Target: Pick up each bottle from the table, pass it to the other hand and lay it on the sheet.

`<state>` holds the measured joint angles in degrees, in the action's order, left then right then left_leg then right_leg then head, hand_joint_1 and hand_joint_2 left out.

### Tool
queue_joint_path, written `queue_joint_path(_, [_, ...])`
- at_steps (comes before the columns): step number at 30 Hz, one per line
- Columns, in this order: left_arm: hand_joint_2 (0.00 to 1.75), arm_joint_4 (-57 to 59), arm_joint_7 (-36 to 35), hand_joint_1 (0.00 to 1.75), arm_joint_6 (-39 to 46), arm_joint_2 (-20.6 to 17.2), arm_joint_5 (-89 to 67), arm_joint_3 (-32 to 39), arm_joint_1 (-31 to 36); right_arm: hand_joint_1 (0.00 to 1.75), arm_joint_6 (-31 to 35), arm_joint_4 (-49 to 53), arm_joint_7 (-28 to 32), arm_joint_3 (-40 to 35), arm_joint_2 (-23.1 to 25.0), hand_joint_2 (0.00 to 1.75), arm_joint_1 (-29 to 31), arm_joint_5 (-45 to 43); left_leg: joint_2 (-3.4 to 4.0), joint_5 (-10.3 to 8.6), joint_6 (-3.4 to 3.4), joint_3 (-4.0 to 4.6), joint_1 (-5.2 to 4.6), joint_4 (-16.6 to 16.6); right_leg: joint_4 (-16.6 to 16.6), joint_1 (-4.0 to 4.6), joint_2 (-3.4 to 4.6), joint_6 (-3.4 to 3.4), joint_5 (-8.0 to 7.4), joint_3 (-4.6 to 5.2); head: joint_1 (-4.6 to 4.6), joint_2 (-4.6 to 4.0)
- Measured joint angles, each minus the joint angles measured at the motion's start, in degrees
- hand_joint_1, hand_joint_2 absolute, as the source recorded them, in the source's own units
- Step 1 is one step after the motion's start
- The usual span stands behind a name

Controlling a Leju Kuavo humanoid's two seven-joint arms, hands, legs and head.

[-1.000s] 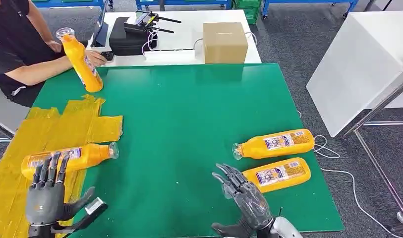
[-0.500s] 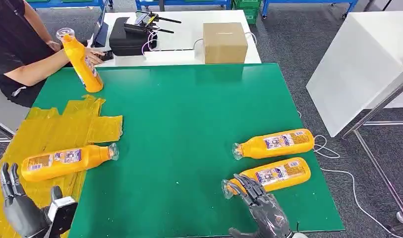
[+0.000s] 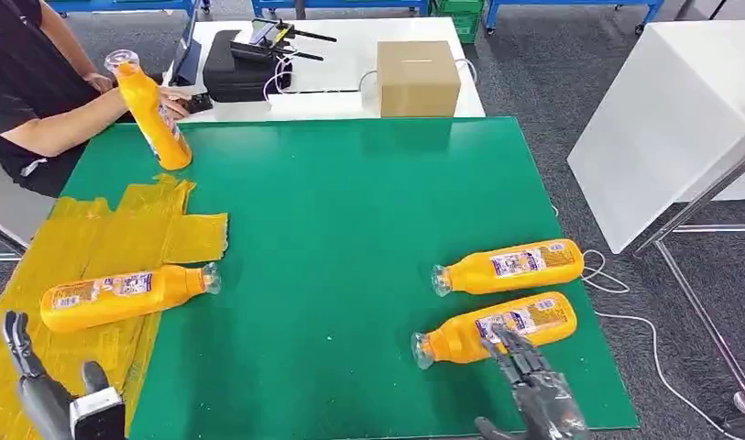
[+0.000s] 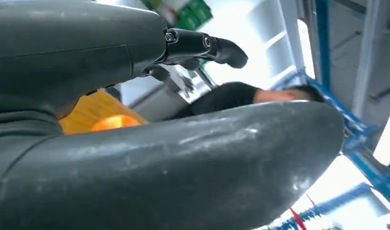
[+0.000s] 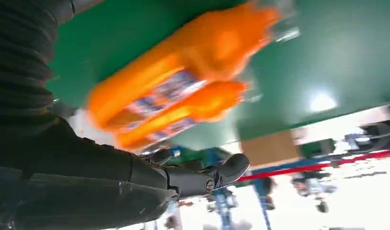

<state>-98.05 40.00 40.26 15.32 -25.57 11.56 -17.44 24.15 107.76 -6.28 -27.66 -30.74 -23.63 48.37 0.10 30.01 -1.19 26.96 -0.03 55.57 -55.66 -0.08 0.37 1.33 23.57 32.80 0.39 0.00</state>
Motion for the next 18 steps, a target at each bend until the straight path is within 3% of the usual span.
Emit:
queue_joint_path(6, [0.0, -1.46, 0.0, 0.0, -0.02, -0.65, 1.33, -3.75, -0.83, 0.0, -3.03, 3.49, -0.24, 8.0, -3.6, 1.75, -5.09, -2.9, 0.01, 0.01, -0.03, -0.05, -0.07, 0.0, 0.03, -0.05, 0.0, 0.0, 0.0, -0.03, 0.0, 0.0])
queue_joint_path(18, [0.0, -1.9, 0.0, 0.0, -0.02, -3.5, 4.74, -7.65, -1.26, 0.0, -13.39, -0.16, 6.16, 24.86, -3.1, 1.75, -4.95, -8.81, 0.02, -0.01, -0.02, -0.11, -0.05, 0.0, 0.02, 0.0, 0.01, 0.0, -0.01, -0.07, -0.02, 0.0])
